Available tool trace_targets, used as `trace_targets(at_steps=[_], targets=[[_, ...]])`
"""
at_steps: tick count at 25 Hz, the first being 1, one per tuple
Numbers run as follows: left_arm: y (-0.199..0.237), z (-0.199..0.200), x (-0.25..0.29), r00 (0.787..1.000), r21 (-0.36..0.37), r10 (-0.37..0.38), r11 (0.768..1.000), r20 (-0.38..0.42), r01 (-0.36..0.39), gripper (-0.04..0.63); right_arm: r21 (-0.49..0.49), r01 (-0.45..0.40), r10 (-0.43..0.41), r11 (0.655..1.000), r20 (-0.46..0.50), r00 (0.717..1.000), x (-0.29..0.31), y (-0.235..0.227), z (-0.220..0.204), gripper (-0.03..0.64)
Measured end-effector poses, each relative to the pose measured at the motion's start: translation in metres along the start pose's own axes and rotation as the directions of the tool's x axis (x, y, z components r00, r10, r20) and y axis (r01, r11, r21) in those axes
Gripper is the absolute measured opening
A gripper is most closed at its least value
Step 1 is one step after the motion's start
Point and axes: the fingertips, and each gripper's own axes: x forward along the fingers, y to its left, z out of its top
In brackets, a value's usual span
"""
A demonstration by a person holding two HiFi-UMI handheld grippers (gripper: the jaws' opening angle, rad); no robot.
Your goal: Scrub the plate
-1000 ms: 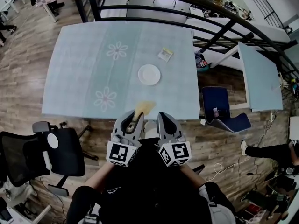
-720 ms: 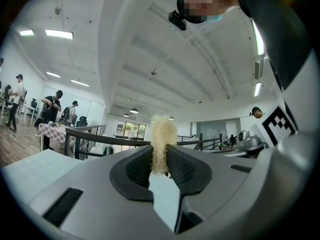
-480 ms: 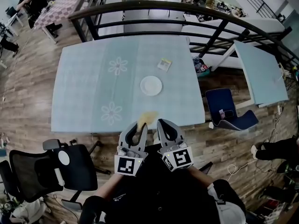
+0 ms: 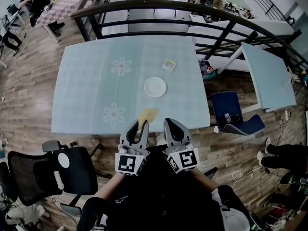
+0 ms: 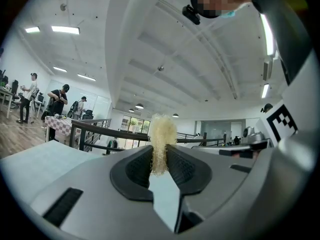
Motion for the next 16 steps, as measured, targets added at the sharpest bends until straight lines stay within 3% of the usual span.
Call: trace_targets(at_steps=[16], targets=[[0.009, -0.009, 0.001, 0.999, -0.014, 0.036, 0.999, -0.003, -0.036, 0.08, -0.01, -0.014, 0.014, 1.0, -0.017, 1.0, 0.0, -0.001, -0.006, 0.008]])
